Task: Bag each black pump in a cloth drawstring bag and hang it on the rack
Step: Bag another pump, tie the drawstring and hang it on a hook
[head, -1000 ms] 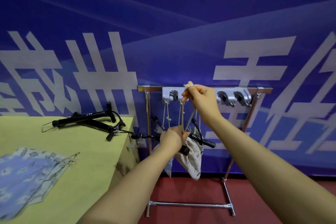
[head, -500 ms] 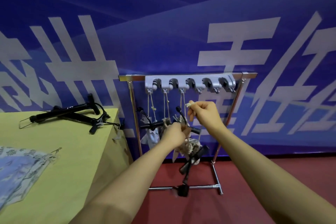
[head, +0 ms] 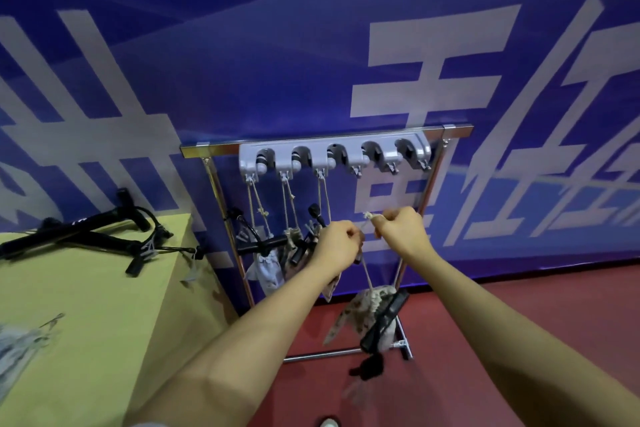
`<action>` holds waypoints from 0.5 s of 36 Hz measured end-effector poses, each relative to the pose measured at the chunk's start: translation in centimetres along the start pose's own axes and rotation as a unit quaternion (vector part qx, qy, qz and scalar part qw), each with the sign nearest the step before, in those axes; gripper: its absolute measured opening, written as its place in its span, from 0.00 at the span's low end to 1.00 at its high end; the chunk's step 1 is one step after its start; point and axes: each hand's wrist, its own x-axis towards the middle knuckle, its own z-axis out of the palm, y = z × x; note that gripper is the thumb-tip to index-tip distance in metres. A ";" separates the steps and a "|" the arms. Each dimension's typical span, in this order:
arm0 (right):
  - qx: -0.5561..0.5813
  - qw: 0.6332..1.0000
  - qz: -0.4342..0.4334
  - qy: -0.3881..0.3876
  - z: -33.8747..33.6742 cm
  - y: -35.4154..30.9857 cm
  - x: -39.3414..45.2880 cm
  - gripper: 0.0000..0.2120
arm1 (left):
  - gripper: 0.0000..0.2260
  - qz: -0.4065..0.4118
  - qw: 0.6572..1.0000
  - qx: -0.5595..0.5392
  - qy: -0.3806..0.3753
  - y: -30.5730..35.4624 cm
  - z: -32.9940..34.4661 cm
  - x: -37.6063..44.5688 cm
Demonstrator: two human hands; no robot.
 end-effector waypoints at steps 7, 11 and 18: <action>-0.028 0.998 0.025 -0.051 0.5 1.1 3.4 0.11 | 0.10 -0.019 1.000 -0.020 -0.008 -0.6 0.0 3.6; -0.007 0.997 0.002 -0.071 1.2 0.4 5.6 0.11 | 0.10 -0.019 1.000 -0.010 0.007 -0.9 -0.5 5.4; 0.038 0.997 -0.036 -0.049 1.9 -0.7 9.6 0.13 | 0.11 -0.006 0.999 0.016 0.037 0.2 -1.3 10.4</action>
